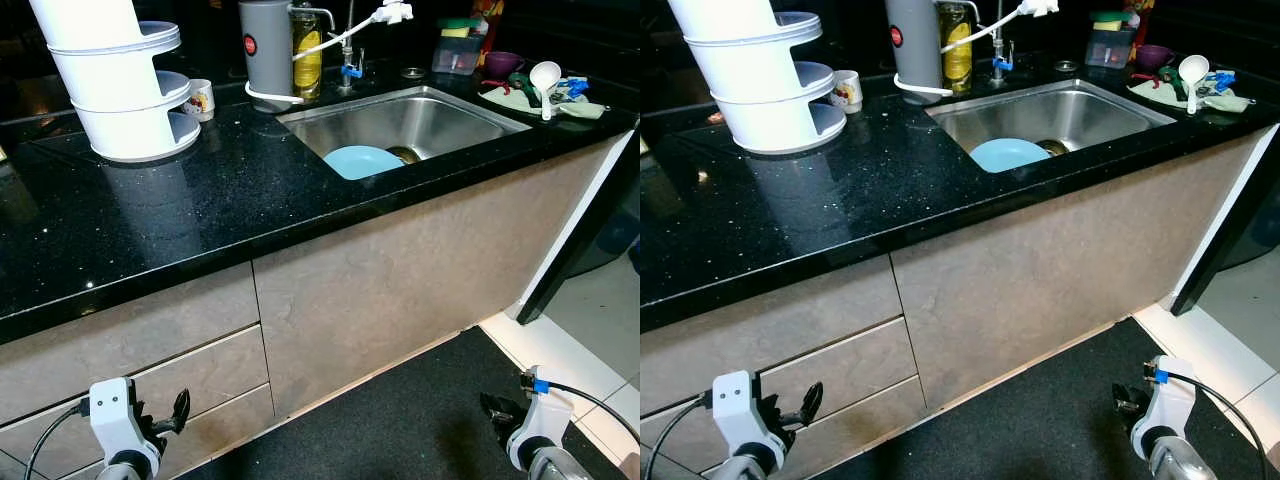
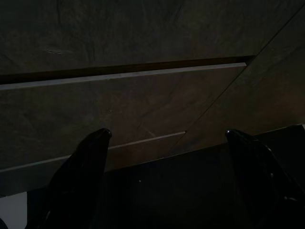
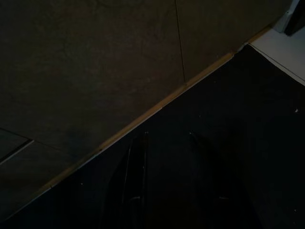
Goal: Kitchen organization
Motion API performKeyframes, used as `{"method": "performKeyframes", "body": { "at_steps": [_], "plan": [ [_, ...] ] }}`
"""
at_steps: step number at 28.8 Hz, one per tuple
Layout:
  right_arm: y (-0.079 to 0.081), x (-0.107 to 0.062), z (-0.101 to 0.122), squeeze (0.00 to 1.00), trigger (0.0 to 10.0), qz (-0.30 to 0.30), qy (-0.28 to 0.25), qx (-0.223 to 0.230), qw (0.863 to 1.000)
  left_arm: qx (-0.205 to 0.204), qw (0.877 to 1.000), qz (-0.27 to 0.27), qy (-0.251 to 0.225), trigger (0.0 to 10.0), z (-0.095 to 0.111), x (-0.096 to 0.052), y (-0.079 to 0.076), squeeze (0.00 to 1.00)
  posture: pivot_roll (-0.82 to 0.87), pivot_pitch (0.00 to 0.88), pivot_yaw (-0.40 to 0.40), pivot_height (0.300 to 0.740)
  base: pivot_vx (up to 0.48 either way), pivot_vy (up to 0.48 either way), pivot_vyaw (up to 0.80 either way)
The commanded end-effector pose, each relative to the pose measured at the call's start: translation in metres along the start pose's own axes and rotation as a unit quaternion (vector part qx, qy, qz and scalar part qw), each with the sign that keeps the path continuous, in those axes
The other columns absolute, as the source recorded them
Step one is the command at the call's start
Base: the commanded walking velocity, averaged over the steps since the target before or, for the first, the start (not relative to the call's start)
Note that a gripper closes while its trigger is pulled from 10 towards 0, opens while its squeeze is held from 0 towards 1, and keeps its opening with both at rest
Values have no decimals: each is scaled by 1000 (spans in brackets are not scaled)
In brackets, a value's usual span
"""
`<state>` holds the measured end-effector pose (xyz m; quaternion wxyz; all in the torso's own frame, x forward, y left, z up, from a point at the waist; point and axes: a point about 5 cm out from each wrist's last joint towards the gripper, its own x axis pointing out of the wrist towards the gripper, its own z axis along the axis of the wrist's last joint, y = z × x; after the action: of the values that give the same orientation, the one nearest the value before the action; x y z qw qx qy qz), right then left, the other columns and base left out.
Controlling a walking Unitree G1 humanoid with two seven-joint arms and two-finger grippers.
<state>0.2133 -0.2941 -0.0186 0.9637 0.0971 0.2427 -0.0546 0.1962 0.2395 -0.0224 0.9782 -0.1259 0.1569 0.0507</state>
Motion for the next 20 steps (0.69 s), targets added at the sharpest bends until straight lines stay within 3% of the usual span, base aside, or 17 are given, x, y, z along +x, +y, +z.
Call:
{"method": "performKeyframes", "body": {
  "at_steps": [1,20],
  "plan": [
    [0,0,-2,0,10000,-1,8,2,1000,2,1000,1,8,10000,-4,-1,0,0,0,0,14,740,0,0,0],
    [-5,-2,-2,0,10000,-5,10,3,1000,2,1000,0,3,10000,-4,-3,-4,0,-46,0,20,740,0,0,0]
  ]
}}
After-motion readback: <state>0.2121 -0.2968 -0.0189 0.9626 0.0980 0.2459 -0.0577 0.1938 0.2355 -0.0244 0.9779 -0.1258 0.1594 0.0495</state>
